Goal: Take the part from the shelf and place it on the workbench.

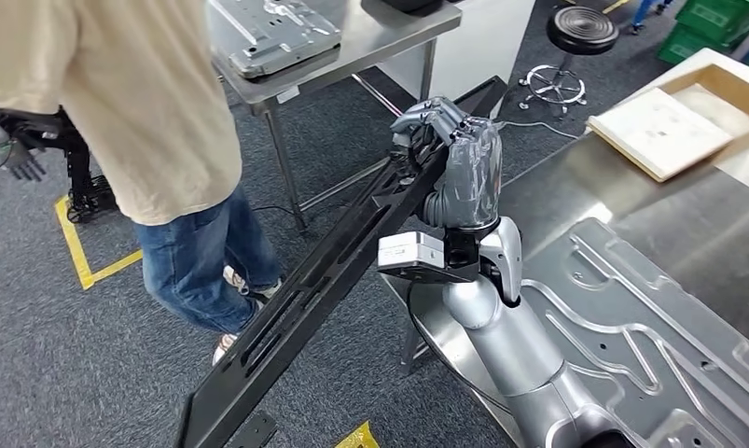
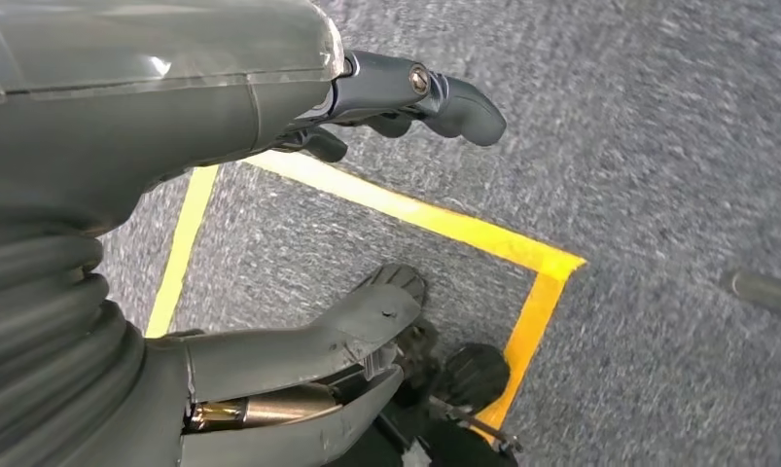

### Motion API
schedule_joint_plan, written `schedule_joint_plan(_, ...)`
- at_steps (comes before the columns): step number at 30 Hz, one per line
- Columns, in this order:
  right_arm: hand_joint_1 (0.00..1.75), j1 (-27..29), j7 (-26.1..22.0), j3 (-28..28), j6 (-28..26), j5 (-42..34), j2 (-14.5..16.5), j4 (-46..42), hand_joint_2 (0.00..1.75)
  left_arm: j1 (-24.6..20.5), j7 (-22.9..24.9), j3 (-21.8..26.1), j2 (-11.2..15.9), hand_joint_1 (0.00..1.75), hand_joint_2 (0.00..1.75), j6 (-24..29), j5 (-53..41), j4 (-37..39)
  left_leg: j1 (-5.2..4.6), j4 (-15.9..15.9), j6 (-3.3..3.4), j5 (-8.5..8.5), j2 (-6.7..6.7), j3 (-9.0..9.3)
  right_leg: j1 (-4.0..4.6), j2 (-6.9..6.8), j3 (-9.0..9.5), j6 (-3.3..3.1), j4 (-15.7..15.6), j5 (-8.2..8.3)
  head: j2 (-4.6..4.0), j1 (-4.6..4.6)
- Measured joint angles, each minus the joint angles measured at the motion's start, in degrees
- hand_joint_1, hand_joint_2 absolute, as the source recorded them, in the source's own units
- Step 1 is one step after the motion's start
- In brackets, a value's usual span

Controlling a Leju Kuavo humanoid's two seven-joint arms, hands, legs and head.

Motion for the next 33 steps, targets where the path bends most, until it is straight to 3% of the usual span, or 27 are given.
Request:
schedule_joint_plan(2,1.75,0.03,0.20,-0.22,-0.38,0.42,-0.08,0.03,1.75,0.11,-0.27,0.04,-0.01,0.00,1.75,0.11,0.03,0.00,0.21,5.91,-0.33,-3.53,-3.05,-2.47,-0.13,1.09,-0.09,-0.43,-0.19,0.29,0.00,0.00)
schedule_joint_plan(3,1.75,0.12,0.31,-0.50,-0.61,0.66,-0.19,0.18,1.75,0.23,-0.38,0.08,-0.01,0.00,1.75,0.15,0.04,0.00,0.24,9.65,-0.41,-5.13,-3.74,-4.15,-0.11,1.74,-0.17,-0.54,-0.19,0.37,0.00,0.00)
schedule_joint_plan(4,1.75,0.24,0.41,-0.96,-0.83,0.87,-0.38,0.43,1.75,0.37,-0.48,0.13,-0.01,0.00,1.75,0.16,0.06,0.00,0.24,12.51,-0.45,-5.92,-4.00,-5.50,-0.08,2.42,-0.21,-0.56,-0.16,0.41,0.00,0.00)
schedule_joint_plan(5,1.75,0.35,0.48,-1.58,-1.06,1.13,-0.66,0.74,1.75,0.48,-0.58,0.17,-0.01,0.00,1.75,0.15,0.09,0.00,0.24,13.54,-0.42,-5.57,-4.12,-6.06,-0.05,3.11,-0.23,-0.56,-0.11,0.45,0.00,0.00)
schedule_joint_plan(6,1.75,0.43,0.61,-2.32,-1.32,1.41,-0.97,1.09,1.75,0.55,-0.71,0.21,-0.01,0.00,1.75,0.14,0.13,0.00,0.25,12.52,-0.32,-4.19,-4.28,-5.70,-0.05,3.81,-0.23,-0.53,-0.02,0.47,0.00,0.00)
schedule_joint_plan(7,1.75,0.47,0.78,-3.20,-1.63,1.73,-1.28,1.48,1.75,0.58,-0.86,0.28,-0.01,0.00,1.75,0.13,0.17,0.00,0.27,9.51,-0.15,-1.99,-4.86,-4.44,-0.06,4.51,-0.23,-0.49,0.10,0.49,0.00,0.00)
schedule_joint_plan(9,1.75,0.43,1.24,-5.07,-2.33,2.54,-1.82,2.33,1.75,0.65,-1.18,0.46,0.03,0.00,1.75,0.12,0.22,0.00,0.41,2.60,0.36,1.43,-7.58,-1.53,-0.09,5.85,-0.42,-0.19,0.33,0.62,0.00,0.01)
schedule_joint_plan(11,1.75,0.38,1.77,-7.06,-2.97,3.59,-2.57,3.47,1.75,0.73,-1.40,0.60,0.08,0.00,1.75,0.10,0.24,0.00,0.37,-0.71,0.75,2.08,-9.32,-0.19,-0.28,7.09,-0.99,0.57,0.35,1.04,0.00,0.01)
schedule_joint_plan(13,1.75,0.43,2.28,-9.03,-3.35,4.66,-3.79,4.84,1.75,0.73,-1.50,0.62,0.06,0.00,1.75,0.03,0.24,0.00,0.33,-1.58,1.28,2.30,-8.38,0.04,-0.50,8.04,-1.43,1.58,-0.06,1.62,0.00,0.00)
schedule_joint_plan(15,1.75,0.35,2.57,-10.95,-3.55,5.41,-5.14,6.35,1.75,0.68,-1.56,0.62,0.01,0.00,1.75,-0.04,0.24,0.00,0.46,-2.51,2.18,3.10,-6.97,0.21,-0.31,5.94,-2.04,2.29,0.78,0.84,0.00,0.07)
schedule_joint_plan(17,1.75,0.21,2.67,-12.51,-3.66,5.73,-6.07,7.76,1.75,0.77,-1.59,0.62,-0.01,0.00,1.75,-0.07,0.22,0.00,0.34,-3.00,2.77,3.53,-5.39,0.26,-0.13,2.53,-4.25,2.72,5.76,-2.32,0.00,0.16)
schedule_joint_plan(19,1.75,0.36,2.91,-13.54,-3.76,6.18,-6.61,8.90,1.75,0.96,-1.59,0.62,0.02,0.00,1.75,-0.12,0.21,0.00,0.11,-2.90,2.94,3.53,-3.69,0.08,-0.30,1.35,-7.13,3.12,12.39,-5.21,0.00,0.18)
schedule_joint_plan(20,1.75,0.50,3.15,-13.98,-3.83,6.56,-6.85,9.37,1.75,1.00,-1.59,0.62,0.03,0.00,1.75,-0.16,0.21,0.00,0.05,-2.79,2.95,3.47,-2.86,-0.01,-0.41,1.15,-7.64,3.27,13.85,-5.37,0.00,0.18)
schedule_joint_plan(21,1.75,0.60,3.49,-14.47,-3.89,6.98,-7.12,9.81,1.75,0.97,-1.60,0.62,0.03,0.00,1.75,-0.21,0.20,0.00,0.03,-2.66,2.92,3.38,-2.07,-0.08,-0.50,0.94,-7.10,3.36,13.26,-4.55,0.00,0.19)
schedule_joint_plan(22,1.75,0.64,3.79,-14.97,-3.94,7.35,-7.39,10.20,1.75,0.91,-1.62,0.62,0.03,0.00,1.75,-0.25,0.18,0.00,0.01,-2.48,2.85,3.23,-1.40,-0.11,-0.56,0.48,-5.50,3.39,10.66,-3.00,0.00,0.19)
schedule_joint_plan(24,1.75,0.47,4.24,-16.36,-4.12,7.85,-8.02,11.30,1.75,0.79,-1.68,0.62,0.02,0.00,1.75,-0.28,0.08,0.00,-0.19,-1.93,2.41,2.73,-0.25,-0.17,-0.26,-1.89,-1.68,3.04,3.71,-0.60,0.00,0.17)
schedule_joint_plan(26,1.75,0.27,4.42,-18.08,-4.42,8.30,-8.75,12.80,1.75,0.74,-1.74,0.62,0.02,0.00,1.75,-0.36,-0.06,0.00,-0.58,-1.55,1.89,2.37,0.64,-0.19,0.27,-3.30,-0.14,2.29,0.35,-0.10,0.00,0.15)
schedule_joint_plan(28,1.75,0.27,4.30,-20.06,-4.70,8.91,-9.70,14.88,1.75,0.77,-1.76,0.63,0.02,0.00,1.75,-0.44,-0.25,0.00,-0.75,-1.58,1.47,2.18,1.50,-0.07,0.41,-2.28,-0.26,1.57,0.17,0.06,0.00,0.14)
schedule_joint_plan(30,1.75,0.34,3.74,-22.39,-4.85,9.36,-10.39,17.11,1.75,0.78,-1.77,0.63,0.02,0.00,1.75,-0.48,-0.39,0.00,-0.50,-0.41,0.94,0.86,0.10,-0.42,0.15,-1.17,-0.25,0.92,-0.16,0.38,0.00,0.14)
schedule_joint_plan(32,1.75,0.40,3.21,-24.35,-4.93,9.54,-10.64,18.75,1.75,0.92,-1.77,0.62,0.02,0.00,1.75,-0.50,-0.41,0.00,-0.23,4.71,0.54,-2.46,-2.72,-2.54,-0.07,-0.05,-0.33,0.30,-0.35,0.66,0.00,0.14)
schedule_joint_plan(33,1.75,0.45,3.09,-24.97,-4.95,9.60,-10.70,19.37,1.75,1.06,-1.77,0.63,0.03,0.00,1.75,-0.51,-0.42,0.00,-0.19,8.42,0.46,-4.26,-3.50,-4.16,-0.07,0.59,-0.42,0.10,-0.34,0.73,0.00,0.14)
